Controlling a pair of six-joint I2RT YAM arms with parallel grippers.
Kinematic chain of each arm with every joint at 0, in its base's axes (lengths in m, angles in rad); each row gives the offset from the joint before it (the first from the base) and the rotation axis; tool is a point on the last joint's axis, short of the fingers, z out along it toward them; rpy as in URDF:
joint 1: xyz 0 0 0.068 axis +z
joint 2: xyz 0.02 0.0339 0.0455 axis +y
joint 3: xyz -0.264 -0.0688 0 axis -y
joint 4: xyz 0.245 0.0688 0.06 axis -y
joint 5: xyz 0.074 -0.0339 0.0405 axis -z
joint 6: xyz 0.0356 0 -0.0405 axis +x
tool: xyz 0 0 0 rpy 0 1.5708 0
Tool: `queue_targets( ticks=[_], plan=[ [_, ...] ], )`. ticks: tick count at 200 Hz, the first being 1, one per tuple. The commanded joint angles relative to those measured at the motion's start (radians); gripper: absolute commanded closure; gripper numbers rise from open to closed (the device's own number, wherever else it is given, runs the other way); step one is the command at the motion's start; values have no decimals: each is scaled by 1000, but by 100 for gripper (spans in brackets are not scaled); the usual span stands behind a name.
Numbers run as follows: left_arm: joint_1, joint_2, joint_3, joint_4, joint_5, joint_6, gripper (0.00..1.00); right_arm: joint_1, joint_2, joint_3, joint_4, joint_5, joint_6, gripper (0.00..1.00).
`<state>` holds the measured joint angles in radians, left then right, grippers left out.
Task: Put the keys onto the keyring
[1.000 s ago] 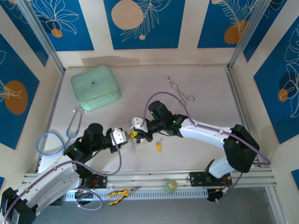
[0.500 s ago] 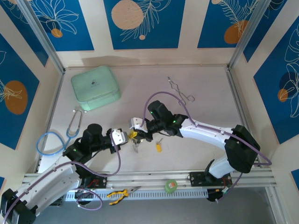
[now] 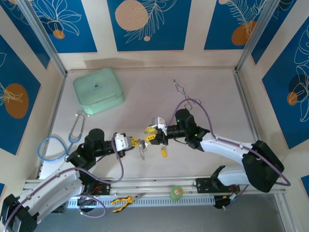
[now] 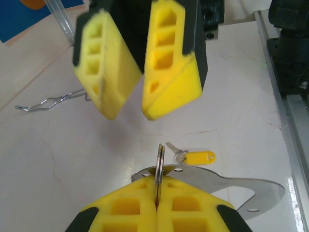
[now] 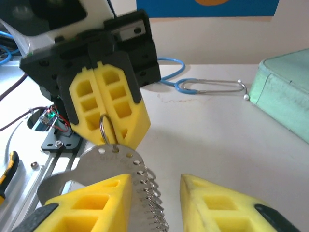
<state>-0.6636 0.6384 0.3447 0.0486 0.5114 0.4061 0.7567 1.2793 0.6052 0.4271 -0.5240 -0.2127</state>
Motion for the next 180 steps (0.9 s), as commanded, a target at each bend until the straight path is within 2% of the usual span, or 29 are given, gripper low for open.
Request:
queue_targets(
  ticks=[1,85,180],
  plan=[
    [0,-4,-7,69,58,-26,100,24,-6,-29,87,22,13,72],
    [-1,-2,-11,69,76,-26,100,82,35,25,72,17,-9,72],
    [-2,10,-7,68,80,-33,100,106,38,49,68,-11,-16,77]
  ],
)
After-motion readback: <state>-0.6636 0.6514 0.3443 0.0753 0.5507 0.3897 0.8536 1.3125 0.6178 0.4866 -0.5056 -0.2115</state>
